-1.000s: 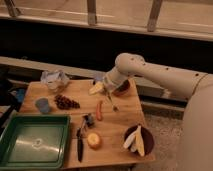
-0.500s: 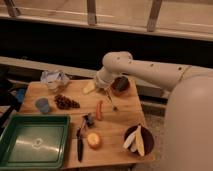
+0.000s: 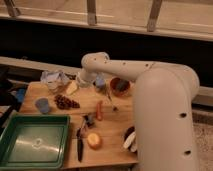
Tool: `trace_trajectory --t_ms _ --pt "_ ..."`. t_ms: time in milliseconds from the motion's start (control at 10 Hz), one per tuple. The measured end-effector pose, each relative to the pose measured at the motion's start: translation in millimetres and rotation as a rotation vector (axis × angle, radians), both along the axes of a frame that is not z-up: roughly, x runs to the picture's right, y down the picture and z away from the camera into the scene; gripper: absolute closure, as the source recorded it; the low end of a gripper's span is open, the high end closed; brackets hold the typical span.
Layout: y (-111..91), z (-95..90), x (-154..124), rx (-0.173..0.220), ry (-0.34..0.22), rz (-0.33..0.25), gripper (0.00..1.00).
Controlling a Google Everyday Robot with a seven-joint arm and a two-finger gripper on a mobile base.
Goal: Place grapes in table surface
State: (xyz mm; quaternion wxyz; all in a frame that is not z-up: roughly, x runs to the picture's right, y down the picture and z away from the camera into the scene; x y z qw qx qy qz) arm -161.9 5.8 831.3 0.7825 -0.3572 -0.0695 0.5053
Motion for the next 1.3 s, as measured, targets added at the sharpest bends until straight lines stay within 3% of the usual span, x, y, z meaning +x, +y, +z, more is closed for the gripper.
trace_trajectory --t_ms 300,800,1300 --pt "15.1 4.9 -41.8 -0.008 -0.082 -0.025 0.20" --pt "16.7 8.3 -39.6 -0.007 -0.090 -0.005 0.20" --pt "39.5 52.2 -47.1 -0.050 -0.134 0.047 0.20"
